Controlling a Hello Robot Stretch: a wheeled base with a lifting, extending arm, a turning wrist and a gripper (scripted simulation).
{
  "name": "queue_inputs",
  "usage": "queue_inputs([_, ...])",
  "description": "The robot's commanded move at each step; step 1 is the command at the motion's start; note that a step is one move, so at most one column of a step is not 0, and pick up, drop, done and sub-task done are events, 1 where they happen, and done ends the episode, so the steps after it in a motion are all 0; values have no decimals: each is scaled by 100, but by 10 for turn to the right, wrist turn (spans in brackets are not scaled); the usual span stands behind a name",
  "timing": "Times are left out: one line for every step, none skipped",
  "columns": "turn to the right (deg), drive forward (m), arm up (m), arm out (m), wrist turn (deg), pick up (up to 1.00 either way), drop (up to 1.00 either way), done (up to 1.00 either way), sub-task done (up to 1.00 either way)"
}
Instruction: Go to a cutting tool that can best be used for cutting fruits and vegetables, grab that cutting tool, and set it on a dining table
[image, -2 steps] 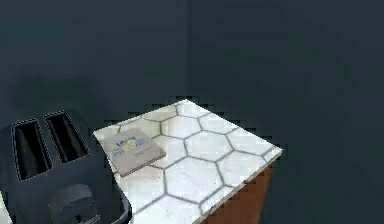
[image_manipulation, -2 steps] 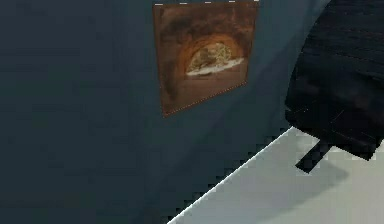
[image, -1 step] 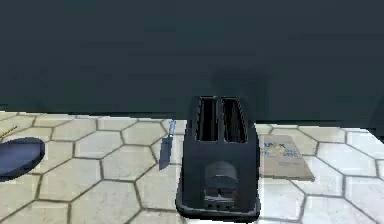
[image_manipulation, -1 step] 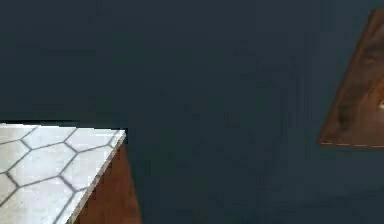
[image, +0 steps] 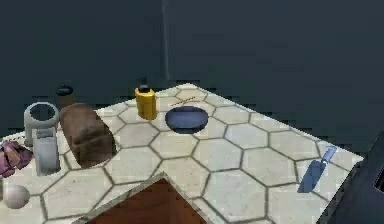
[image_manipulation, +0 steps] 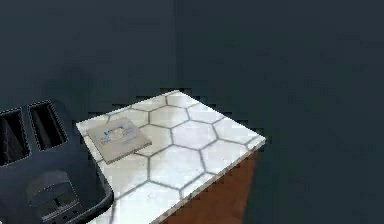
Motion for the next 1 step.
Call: queue_inputs([-450, 0, 0, 0, 0, 0, 0, 0, 0])
